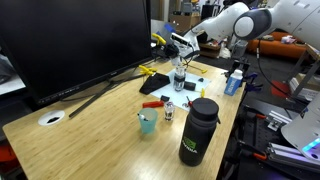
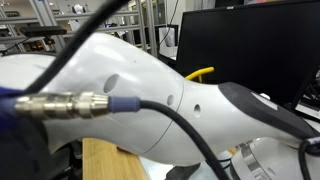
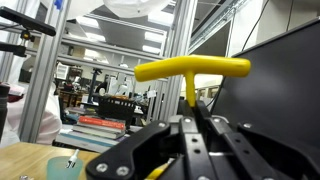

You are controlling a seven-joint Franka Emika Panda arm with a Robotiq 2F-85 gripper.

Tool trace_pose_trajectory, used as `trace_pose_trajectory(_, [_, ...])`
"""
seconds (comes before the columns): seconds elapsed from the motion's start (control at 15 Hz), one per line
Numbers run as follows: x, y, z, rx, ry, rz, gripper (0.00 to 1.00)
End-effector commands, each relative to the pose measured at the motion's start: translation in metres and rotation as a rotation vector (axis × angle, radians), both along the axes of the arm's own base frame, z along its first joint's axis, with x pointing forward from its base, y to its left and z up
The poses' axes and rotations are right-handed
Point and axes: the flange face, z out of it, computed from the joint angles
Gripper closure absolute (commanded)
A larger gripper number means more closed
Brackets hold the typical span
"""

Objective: Get the rightmost yellow object and put it behind all the yellow objects on the black base

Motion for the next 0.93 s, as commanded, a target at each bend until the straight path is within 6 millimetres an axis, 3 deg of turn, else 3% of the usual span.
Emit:
trace_pose_trajectory(0.0, [0.005, -0.004, -0.011, 0.058, 0.037, 0.005, 0.98])
trace_pose_trajectory(0.27, [0.005, -0.002, -0.029, 0.062, 0.063, 0.005, 0.98])
trace_pose_trajectory(0.33, [-0.002, 0.003, -0.032, 0.042, 0.062, 0.008, 0.91])
trace_pose_trajectory(0.8, [0.001, 0.003, -0.033, 0.044, 0.055, 0.01, 0.91])
trace_pose_trajectory(0.87, [0.001, 0.003, -0.033, 0.044, 0.055, 0.01, 0.98])
